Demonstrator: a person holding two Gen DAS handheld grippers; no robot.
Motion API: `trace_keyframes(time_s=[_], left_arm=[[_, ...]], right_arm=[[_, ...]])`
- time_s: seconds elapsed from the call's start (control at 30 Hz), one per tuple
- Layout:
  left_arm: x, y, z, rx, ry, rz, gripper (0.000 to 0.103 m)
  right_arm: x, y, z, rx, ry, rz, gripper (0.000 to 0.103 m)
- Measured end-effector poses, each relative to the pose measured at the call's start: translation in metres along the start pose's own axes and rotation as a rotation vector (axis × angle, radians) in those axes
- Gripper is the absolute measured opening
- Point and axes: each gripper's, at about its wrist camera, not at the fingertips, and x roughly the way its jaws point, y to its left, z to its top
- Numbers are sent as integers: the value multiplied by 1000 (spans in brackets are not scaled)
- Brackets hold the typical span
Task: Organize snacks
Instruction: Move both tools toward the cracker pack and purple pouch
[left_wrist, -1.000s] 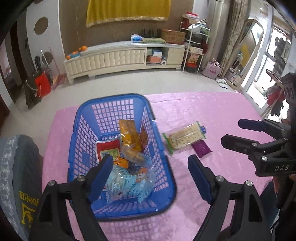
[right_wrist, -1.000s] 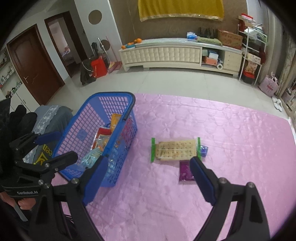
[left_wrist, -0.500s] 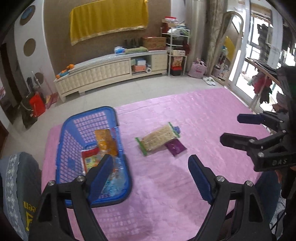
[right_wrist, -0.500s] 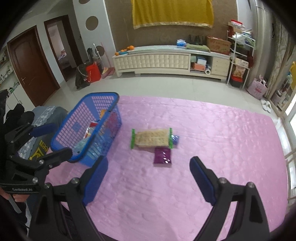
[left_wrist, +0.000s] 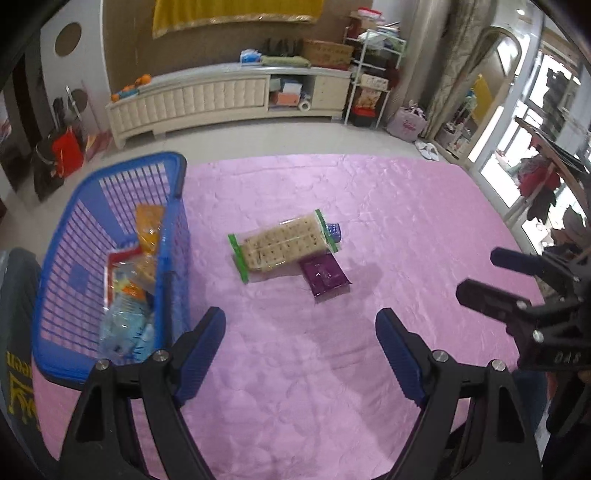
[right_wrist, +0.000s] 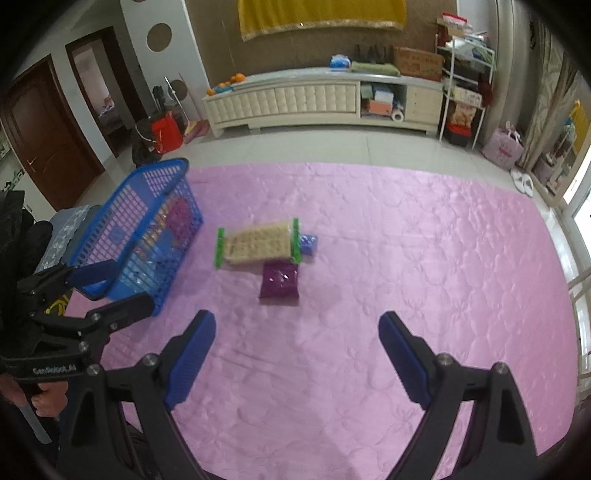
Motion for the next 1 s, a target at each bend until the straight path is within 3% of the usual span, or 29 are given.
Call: trace_keyframes(time_s=[0.2,0.4,0.6,1.0], left_arm=[[31,-12,7,-47,60,17,82],[55,-20,18,-51,91,35,82],[80,-27,32,-20,120,63,82],[148,-26,49,-85,210,105,82]], right_arm=[[24,-18,1,19,52,9,92],[57,-42,8,50,88,-43,92],[81,-70,9,124,119,13,92],[130,-101,16,156,149,63,92]])
